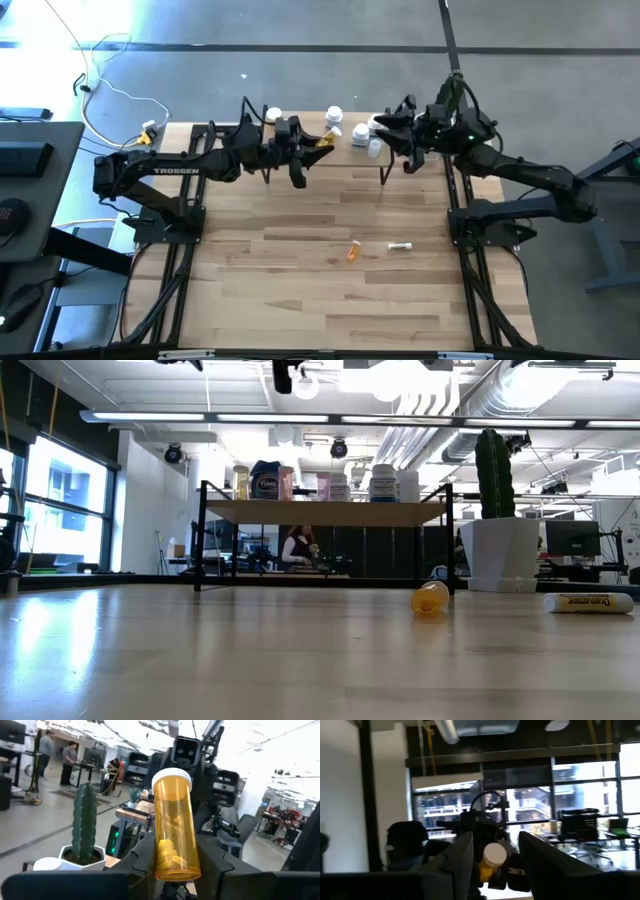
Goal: Pick and place medicine bottles onto shelf by color
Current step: Put the right small orange pill bottle on the shelf
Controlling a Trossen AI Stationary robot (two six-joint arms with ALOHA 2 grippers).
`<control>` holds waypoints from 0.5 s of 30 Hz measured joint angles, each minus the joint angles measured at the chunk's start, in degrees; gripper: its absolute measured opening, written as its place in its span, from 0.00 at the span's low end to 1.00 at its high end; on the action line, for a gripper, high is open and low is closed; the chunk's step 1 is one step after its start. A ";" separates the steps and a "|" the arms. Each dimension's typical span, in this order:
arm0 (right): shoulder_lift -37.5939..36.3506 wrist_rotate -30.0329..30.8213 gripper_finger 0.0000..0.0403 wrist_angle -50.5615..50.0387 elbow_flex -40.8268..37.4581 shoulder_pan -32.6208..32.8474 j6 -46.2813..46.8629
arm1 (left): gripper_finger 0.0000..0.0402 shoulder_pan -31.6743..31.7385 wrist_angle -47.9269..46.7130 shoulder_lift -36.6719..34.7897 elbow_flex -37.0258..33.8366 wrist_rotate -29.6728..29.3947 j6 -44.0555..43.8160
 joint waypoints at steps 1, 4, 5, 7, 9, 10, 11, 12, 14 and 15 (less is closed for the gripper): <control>0.78 -1.35 0.38 1.01 0.00 0.06 0.01 | 0.20 -0.50 0.01 0.02 0.00 0.00 0.72; 2.91 -5.10 0.38 3.35 0.00 0.13 0.11 | 0.20 -2.03 0.11 0.74 0.00 -0.78 2.04; 3.61 -5.68 0.38 3.78 0.02 0.15 0.29 | 0.20 -2.50 0.04 0.92 -0.02 -1.42 2.15; 5.00 -6.77 0.38 4.11 0.00 0.19 1.65 | 0.20 -3.28 0.46 1.22 -0.02 -1.88 2.19; 6.29 -7.75 0.38 5.00 0.00 0.60 2.89 | 0.20 -3.91 0.40 1.57 -0.02 -2.10 2.18; 6.92 -7.73 0.38 5.56 0.00 1.00 3.30 | 0.20 -4.26 0.30 1.79 -0.02 -2.59 2.19; 7.48 -7.81 0.38 5.94 0.00 1.43 3.53 | 0.20 -4.61 0.31 2.04 -0.02 -2.98 2.19; 8.11 -7.95 0.38 6.57 0.00 1.93 3.43 | 0.20 -4.87 0.35 2.25 -0.02 -3.08 2.19; 9.19 -7.99 0.38 7.26 0.00 2.76 2.78 | 0.20 -5.11 0.23 2.40 -0.02 -3.07 2.19; 9.55 -8.00 0.38 7.54 0.00 3.02 2.56 | 0.20 -5.29 0.28 2.45 -0.02 -3.21 2.19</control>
